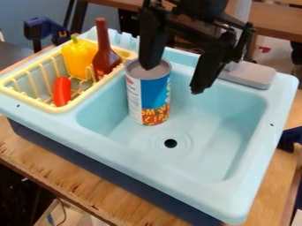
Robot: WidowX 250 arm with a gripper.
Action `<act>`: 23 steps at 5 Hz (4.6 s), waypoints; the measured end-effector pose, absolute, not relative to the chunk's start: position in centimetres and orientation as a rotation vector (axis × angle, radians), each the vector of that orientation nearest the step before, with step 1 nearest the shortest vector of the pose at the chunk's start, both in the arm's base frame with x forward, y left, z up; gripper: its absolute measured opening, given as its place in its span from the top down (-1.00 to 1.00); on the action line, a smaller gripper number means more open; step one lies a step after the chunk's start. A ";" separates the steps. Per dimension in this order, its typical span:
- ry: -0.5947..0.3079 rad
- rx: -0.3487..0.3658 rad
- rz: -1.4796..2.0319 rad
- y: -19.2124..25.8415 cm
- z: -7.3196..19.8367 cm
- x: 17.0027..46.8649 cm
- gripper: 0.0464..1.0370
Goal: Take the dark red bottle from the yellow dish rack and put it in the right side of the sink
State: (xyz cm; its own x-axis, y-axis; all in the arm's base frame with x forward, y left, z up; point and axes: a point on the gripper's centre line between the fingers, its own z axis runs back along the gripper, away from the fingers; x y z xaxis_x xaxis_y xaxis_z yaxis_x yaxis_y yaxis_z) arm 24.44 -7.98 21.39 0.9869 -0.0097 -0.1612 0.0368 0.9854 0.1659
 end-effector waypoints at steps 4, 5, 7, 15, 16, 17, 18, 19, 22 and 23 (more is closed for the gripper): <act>0.108 0.151 0.033 -2.3 22.8 25.3 -0.92; 0.055 0.147 0.028 -0.2 23.9 26.3 -0.92; 0.037 0.138 0.025 3.8 24.7 29.1 -0.92; 0.155 0.024 0.006 9.5 18.8 34.4 -0.91; 0.163 0.013 0.008 9.4 18.2 34.6 -0.78; 0.158 0.001 0.002 9.3 18.2 34.7 -0.21; 0.147 -0.005 0.003 9.2 18.1 34.9 0.34; 0.145 -0.005 0.026 9.1 18.1 34.9 0.41; 0.038 0.114 0.172 9.0 26.0 30.3 0.41; 0.058 0.084 0.147 5.7 26.9 29.3 0.41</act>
